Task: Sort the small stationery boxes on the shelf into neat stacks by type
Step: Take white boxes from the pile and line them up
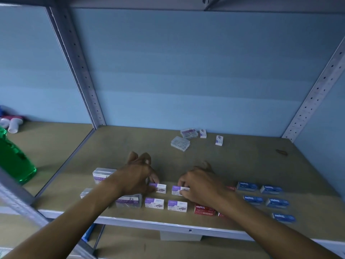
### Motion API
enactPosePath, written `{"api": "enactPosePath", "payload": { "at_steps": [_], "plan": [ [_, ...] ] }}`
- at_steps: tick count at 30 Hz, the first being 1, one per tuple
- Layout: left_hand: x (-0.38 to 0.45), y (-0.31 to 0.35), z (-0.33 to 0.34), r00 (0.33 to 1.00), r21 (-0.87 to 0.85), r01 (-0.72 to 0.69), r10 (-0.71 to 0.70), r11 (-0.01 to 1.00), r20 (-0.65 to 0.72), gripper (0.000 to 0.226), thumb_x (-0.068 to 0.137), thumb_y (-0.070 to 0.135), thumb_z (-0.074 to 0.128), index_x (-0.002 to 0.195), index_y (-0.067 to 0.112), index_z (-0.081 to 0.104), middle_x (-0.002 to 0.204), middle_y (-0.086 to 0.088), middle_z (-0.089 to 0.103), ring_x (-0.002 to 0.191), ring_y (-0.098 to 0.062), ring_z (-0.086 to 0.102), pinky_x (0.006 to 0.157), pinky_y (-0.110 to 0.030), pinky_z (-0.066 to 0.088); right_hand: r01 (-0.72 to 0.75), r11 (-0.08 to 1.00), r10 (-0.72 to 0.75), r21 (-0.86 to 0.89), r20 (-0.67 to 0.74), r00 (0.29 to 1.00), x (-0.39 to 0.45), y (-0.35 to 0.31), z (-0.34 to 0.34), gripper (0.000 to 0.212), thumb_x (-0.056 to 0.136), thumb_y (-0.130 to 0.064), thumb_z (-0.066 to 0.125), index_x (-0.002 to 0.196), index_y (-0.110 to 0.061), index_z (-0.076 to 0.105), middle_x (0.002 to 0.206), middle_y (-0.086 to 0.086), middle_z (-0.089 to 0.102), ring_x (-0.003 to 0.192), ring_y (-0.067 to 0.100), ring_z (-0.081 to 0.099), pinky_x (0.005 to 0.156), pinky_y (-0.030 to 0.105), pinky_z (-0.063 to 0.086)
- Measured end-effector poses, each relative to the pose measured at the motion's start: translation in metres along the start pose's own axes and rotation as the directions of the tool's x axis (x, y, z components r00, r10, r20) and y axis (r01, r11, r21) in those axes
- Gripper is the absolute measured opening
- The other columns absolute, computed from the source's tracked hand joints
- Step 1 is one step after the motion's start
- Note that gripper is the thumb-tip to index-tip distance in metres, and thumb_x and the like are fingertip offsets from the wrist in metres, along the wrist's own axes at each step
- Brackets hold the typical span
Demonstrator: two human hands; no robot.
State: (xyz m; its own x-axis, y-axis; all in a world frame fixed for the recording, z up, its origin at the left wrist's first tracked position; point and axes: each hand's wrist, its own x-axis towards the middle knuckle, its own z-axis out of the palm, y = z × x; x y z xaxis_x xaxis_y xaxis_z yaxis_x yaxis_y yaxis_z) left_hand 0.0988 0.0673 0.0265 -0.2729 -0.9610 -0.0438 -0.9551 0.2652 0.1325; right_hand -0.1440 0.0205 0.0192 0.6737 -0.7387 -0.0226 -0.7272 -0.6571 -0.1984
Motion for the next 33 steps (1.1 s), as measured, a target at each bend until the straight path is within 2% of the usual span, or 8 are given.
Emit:
{"api": "enactPosePath", "payload": {
  "at_steps": [3,7,10,15,19,23,26,33],
  "plan": [
    [0.001,-0.002,-0.002,0.999,0.029,-0.038,0.038,0.999,-0.001,0.029,0.082,0.059,0.064,0.107,0.046,0.068,0.122,0.017,0.049,0.119,-0.015,0.025,0.091,-0.028,0.031,-0.017,0.998,0.016,0.068,0.025,1.0,0.002,0.005,-0.004,0.029,0.087,-0.05,0.066,0.108,-0.033,0.073,0.102,-0.017,0.075,0.104,0.006,0.063,0.119,0.046,0.01],
    [0.012,-0.003,-0.008,0.993,0.047,-0.074,0.078,0.996,-0.088,0.038,0.083,0.065,0.057,0.111,0.041,0.067,0.119,0.023,0.059,0.118,-0.009,0.029,0.092,-0.026,0.028,-0.092,0.984,0.103,0.153,-0.065,0.993,0.012,0.03,-0.022,0.035,0.085,-0.059,0.067,0.113,-0.039,0.07,0.108,-0.021,0.073,0.102,0.002,0.065,0.1,0.027,0.045],
    [0.037,0.007,-0.012,0.99,-0.025,-0.059,0.056,0.998,-0.132,0.036,0.083,0.062,0.055,0.109,0.04,0.066,0.113,0.024,0.063,0.115,-0.007,0.038,0.091,-0.026,0.027,-0.187,0.968,0.203,0.168,-0.083,0.976,0.018,0.06,-0.032,0.03,0.086,-0.05,0.069,0.113,-0.037,0.07,0.115,-0.018,0.071,0.106,0.007,0.065,0.093,0.03,0.053],
    [0.096,0.036,-0.003,0.983,-0.074,-0.099,0.086,0.992,-0.161,0.032,0.093,0.041,0.055,0.118,0.025,0.066,0.127,0.001,0.064,0.117,-0.019,0.056,0.098,-0.029,0.041,-0.284,0.936,0.3,0.21,-0.051,0.953,0.017,0.109,-0.032,0.045,0.082,-0.053,0.066,0.122,-0.032,0.065,0.126,-0.006,0.064,0.113,0.018,0.064,0.093,0.037,0.054],
    [0.143,0.059,0.006,0.983,-0.109,-0.143,0.129,0.984,-0.128,0.032,0.096,0.03,0.053,0.113,0.007,0.068,0.117,-0.01,0.068,0.107,-0.026,0.064,0.096,-0.033,0.048,-0.355,0.888,0.377,0.292,-0.02,0.926,0.017,0.138,-0.03,0.07,0.079,-0.058,0.071,0.141,-0.031,0.051,0.142,0.008,0.049,0.126,0.028,0.055,0.1,0.038,0.049],
    [0.184,0.075,0.02,1.0,-0.034,-0.007,0.006,0.999,-0.022,0.044,0.094,0.035,0.049,0.133,0.016,0.053,0.144,-0.008,0.05,0.133,-0.035,0.041,0.106,-0.048,0.039,-0.416,0.869,0.423,0.266,0.033,0.905,0.028,0.159,-0.023,0.086,0.078,-0.061,0.072,0.151,-0.03,0.037,0.155,0.007,0.036,0.137,0.036,0.045,0.108,0.046,0.043],
    [0.205,0.078,0.031,0.998,0.139,0.056,-0.055,0.989,-0.006,0.051,0.095,0.039,0.043,0.14,0.017,0.042,0.153,-0.004,0.037,0.139,-0.038,0.027,0.109,-0.052,0.03,-0.436,0.873,0.439,0.218,0.037,0.898,0.04,0.171,-0.02,0.079,0.089,-0.057,0.063,0.155,-0.028,0.032,0.16,0.005,0.031,0.136,0.035,0.047,0.107,0.042,0.043],
    [0.23,0.067,0.044,0.995,0.207,0.078,-0.064,0.975,-0.074,0.064,0.097,0.035,0.037,0.154,0.017,0.014,0.16,0.001,0.023,0.143,-0.039,0.021,0.113,-0.055,0.021,-0.427,0.904,0.424,0.009,0.114,0.899,0.064,0.186,-0.007,0.061,0.1,-0.059,0.035,0.156,-0.039,0.023,0.167,-0.002,0.018,0.142,0.041,0.036,0.115,0.052,0.032]
  ]
}}
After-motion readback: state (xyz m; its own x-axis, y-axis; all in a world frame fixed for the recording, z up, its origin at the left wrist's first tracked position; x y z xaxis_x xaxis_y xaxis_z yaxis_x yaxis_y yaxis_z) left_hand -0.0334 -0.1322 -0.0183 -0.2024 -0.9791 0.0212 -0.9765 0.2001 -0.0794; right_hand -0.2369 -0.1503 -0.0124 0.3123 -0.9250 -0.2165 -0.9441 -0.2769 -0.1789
